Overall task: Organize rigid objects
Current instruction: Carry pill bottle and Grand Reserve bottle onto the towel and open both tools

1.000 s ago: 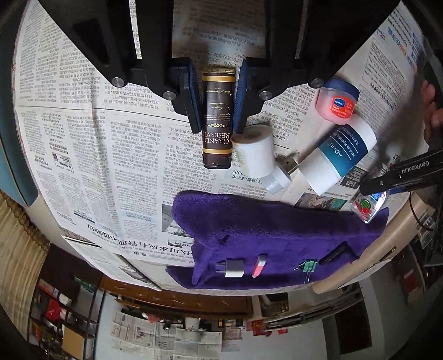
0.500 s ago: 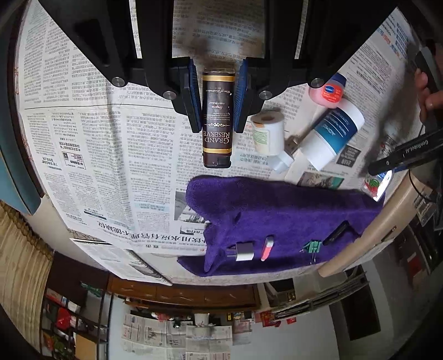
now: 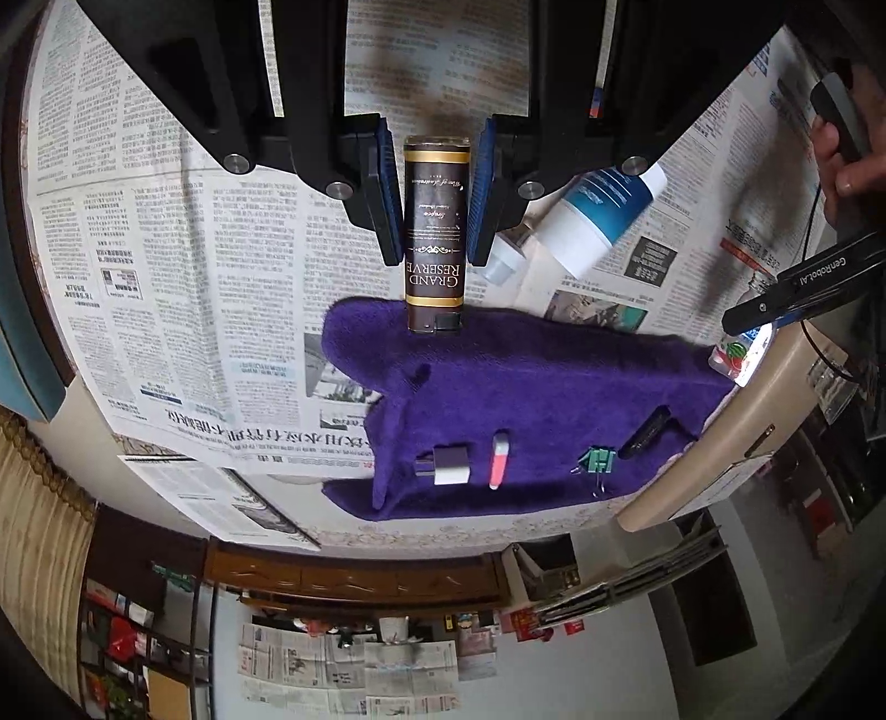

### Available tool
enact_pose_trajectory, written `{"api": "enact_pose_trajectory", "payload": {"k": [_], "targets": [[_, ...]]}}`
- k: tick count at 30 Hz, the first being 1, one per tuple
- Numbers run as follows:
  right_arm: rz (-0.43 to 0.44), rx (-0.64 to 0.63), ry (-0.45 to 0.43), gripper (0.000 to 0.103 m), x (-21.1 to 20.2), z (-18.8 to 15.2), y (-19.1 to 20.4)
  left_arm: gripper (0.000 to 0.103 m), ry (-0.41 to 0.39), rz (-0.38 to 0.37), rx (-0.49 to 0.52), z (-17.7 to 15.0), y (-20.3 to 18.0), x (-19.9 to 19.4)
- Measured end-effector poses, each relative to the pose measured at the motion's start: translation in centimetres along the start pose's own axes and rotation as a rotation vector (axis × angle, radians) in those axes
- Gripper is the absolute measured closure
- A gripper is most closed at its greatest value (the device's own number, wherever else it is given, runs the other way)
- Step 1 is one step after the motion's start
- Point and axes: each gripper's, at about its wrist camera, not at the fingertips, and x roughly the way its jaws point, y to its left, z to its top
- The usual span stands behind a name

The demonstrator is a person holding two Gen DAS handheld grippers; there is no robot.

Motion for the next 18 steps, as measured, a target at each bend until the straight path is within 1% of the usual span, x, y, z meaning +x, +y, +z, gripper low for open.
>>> {"api": "enact_pose_trajectory", "payload": {"k": [4,6,9,13,18], "targets": [[0.013,-0.003,-0.020,0.080,0.1,1.1,0.5,0.064,-0.007,0.000,0.008,1.9,0.4,0.1],[0.011,0.009,-0.014,0.080,0.5,1.4,0.3,0.064,-0.015,0.001,0.009,2.8,0.7,0.3],[0.029,0.029,-0.006,0.080,1.0,2.0,0.1,0.064,-0.018,-0.010,0.006,4.1,1.1,0.8],[0.034,0.012,-0.018,0.080,1.3,3.9,0.7,0.064,-0.011,-0.020,0.016,5.8,1.4,2.1],[0.037,0.006,-0.025,0.080,2.4,6.5,1.1,0.064,-0.001,-0.023,0.030,7.1,1.7,3.5]]}}
